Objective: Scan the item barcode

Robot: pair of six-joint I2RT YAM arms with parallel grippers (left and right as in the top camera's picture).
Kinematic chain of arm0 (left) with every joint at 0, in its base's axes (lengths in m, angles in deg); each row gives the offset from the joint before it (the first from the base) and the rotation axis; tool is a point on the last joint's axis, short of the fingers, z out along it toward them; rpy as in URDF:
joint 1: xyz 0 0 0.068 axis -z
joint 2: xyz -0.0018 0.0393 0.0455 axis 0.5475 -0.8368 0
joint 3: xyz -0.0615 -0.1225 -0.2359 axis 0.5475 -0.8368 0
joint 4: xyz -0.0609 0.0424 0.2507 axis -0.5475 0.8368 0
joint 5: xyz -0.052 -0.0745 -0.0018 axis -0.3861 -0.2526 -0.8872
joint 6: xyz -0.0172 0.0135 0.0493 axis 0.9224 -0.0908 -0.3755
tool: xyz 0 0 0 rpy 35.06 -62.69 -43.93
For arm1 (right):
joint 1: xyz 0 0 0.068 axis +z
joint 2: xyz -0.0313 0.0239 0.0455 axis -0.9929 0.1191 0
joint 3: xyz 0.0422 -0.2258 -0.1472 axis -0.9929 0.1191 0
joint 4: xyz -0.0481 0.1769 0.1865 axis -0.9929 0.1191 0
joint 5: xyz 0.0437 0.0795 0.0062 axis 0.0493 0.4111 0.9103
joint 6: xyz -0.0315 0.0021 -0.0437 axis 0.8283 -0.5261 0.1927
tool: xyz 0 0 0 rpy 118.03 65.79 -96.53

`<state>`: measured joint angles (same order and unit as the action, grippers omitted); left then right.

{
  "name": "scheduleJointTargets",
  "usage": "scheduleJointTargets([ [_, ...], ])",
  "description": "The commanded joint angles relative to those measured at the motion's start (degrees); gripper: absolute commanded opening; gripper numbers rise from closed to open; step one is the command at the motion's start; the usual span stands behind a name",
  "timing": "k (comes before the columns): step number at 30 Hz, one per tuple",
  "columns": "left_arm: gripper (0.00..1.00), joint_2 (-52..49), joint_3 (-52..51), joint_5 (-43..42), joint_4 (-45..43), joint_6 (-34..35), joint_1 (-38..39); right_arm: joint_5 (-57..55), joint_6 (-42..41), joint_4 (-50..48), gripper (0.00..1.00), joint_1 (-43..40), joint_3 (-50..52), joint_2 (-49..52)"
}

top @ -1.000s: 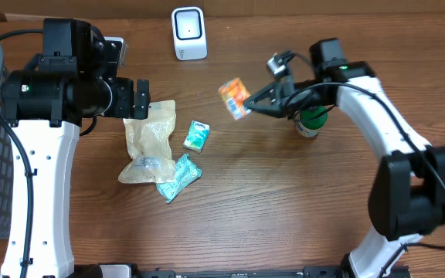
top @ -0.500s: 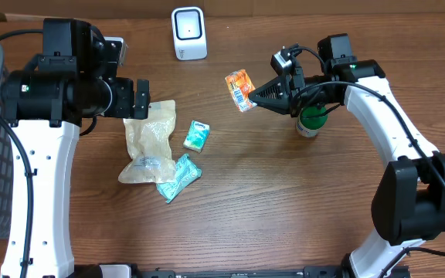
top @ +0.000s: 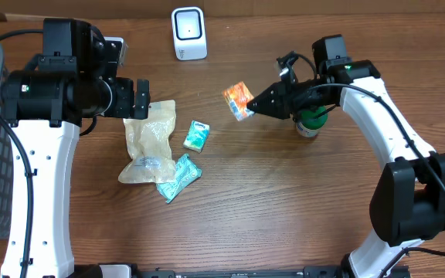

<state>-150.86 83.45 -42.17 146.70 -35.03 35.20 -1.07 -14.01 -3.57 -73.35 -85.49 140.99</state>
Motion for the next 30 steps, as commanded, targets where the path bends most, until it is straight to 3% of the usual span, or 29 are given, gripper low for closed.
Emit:
scheduleJointTargets([
  [1, 1.0, -0.2, 0.9, -0.4, -0.1, -0.9, -0.1, -14.8, -0.4, 1.9, 0.04, 2.1, -2.2, -0.8],
  [7, 0.99, -0.2, 0.9, -0.4, -0.1, -0.9, -0.1, -20.5, -0.5, 2.3, 0.04, 5.0, -3.5, -0.8],
  [30, 1.0, -0.1, 0.9, -0.4, -0.1, -0.9, -0.1, -25.6, -1.3, 1.3, 0.04, 6.8, -3.5, -0.8],
])
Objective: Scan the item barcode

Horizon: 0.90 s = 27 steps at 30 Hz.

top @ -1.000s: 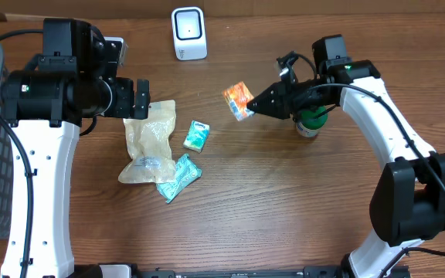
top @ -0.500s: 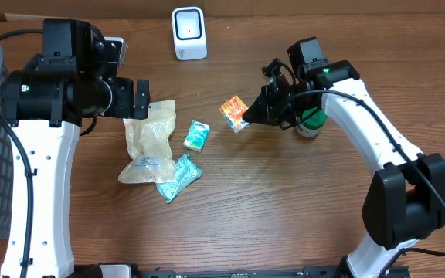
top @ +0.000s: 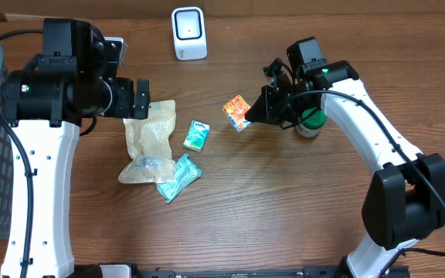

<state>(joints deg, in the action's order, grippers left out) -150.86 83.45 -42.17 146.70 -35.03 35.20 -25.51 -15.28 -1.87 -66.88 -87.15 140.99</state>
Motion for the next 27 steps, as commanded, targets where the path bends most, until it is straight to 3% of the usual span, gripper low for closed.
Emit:
scheduleJointTargets([
  [1, 0.99, -0.1, 0.9, -0.4, -0.1, -0.9, -0.1, -1.2, 0.0, -0.4, 0.04, 0.3, -1.8, -0.8],
  [16, 1.0, -0.1, 0.9, -0.3, -0.1, -0.9, -0.2, -3.7, 0.0, 1.3, 0.04, 0.3, -1.8, -0.8],
  [22, 0.99, -0.1, 0.9, 13.4, -1.6, -0.9, -2.3, -3.8, 0.0, 1.3, 0.04, 0.3, -1.8, -0.8],
  [27, 1.0, -0.1, 0.9, 18.2, -1.6, -0.9, -5.3, -4.8, 0.0, 1.5, 0.04, 0.3, -1.8, -0.8],
])
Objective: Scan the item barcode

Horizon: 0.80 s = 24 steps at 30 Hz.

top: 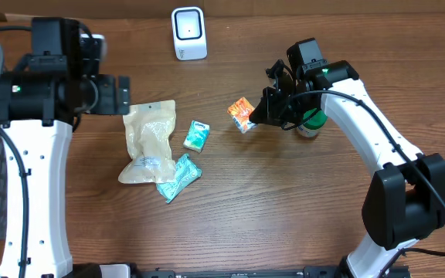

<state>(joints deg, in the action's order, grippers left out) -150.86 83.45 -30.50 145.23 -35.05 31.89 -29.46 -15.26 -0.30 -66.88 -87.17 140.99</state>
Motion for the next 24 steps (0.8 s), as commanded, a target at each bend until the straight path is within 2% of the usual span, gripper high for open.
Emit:
scheduleJointTargets([
  [1, 1.0, -0.1, 0.9, 6.6, -0.1, -0.9, -2.6, -0.8, 0.0, 0.0, 0.04, 0.3, -1.8, -0.8],
  [17, 1.0, -0.1, 0.9, 5.5, -0.1, -0.9, -5.2, -1.3, 0.2, 0.0, 0.04, 0.3, -1.8, -0.8],
  [24, 0.99, -0.1, 0.9, 4.4, -0.1, -0.9, -8.8, -1.4, 0.2, 0.2, 0.04, 0.3, -1.8, -0.8],
])
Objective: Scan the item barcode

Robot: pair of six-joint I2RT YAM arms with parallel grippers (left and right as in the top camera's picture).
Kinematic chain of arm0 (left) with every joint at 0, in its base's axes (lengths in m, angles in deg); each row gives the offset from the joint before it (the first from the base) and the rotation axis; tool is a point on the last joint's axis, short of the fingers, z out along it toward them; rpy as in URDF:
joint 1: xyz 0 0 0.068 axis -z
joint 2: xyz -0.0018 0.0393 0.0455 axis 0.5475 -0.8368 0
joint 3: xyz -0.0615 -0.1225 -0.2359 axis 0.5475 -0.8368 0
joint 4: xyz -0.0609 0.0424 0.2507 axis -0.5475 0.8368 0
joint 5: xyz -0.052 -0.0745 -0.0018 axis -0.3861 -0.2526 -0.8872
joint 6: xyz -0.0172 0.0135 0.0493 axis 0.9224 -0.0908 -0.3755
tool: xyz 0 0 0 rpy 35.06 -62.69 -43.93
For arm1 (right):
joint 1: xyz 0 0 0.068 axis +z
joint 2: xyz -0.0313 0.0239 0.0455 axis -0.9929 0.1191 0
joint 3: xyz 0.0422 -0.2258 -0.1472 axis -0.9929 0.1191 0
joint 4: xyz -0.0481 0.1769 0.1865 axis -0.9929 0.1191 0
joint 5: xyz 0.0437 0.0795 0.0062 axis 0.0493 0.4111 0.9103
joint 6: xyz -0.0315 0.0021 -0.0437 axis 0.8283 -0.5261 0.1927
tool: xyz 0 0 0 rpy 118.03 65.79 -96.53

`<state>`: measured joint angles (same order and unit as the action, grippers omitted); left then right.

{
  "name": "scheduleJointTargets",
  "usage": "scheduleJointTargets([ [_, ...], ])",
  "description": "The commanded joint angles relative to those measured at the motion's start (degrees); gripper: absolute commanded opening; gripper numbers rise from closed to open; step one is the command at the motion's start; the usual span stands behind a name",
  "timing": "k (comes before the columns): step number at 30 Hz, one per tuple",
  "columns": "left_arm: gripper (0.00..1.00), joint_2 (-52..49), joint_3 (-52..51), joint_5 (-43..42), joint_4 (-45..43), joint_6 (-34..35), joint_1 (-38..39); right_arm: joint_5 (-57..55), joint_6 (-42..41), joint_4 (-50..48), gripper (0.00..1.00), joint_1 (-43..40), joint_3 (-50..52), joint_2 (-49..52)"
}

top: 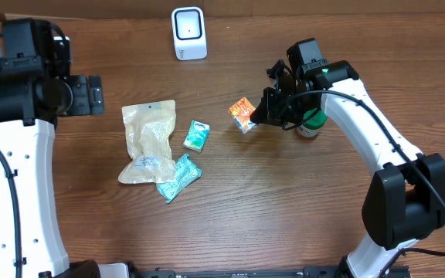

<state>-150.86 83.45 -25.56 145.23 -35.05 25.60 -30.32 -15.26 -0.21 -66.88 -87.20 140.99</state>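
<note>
The white barcode scanner [189, 32] stands at the back of the table, its face towards the front. My right gripper [256, 116] is shut on one end of a small orange packet [242, 114], holding it low over the wood to the right of and nearer than the scanner. My left gripper [91, 94] hovers far left, its two dark fingers apart with nothing between them.
A beige pouch [147, 143], a small green box [196, 135] and a teal packet [178, 177] lie left of centre. A green can [309, 123] stands right behind my right gripper. A grey basket sits at the left edge.
My left arm has moved further left, away from the beige pouch. My right gripper and the orange packet have stayed where they were.
At first my right gripper held the orange packet up right of centre, and my left gripper hung over the top of the beige pouch. Then the packet was a little lower and more to the left. After that my left arm drew back leftwards in two stages.
</note>
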Motion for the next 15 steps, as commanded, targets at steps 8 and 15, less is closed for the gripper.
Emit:
scheduleJointTargets([
  [8, 1.0, -0.1, 0.9, -0.6, -0.1, -0.9, -15.0, -1.5, 0.1, 0.0, 0.04, 0.3, -1.8, -0.8],
  [15, 0.99, -0.1, 0.9, -0.5, -0.1, -0.9, -21.7, -2.6, -0.1, -0.4, 0.04, 0.4, -1.8, -0.8],
])
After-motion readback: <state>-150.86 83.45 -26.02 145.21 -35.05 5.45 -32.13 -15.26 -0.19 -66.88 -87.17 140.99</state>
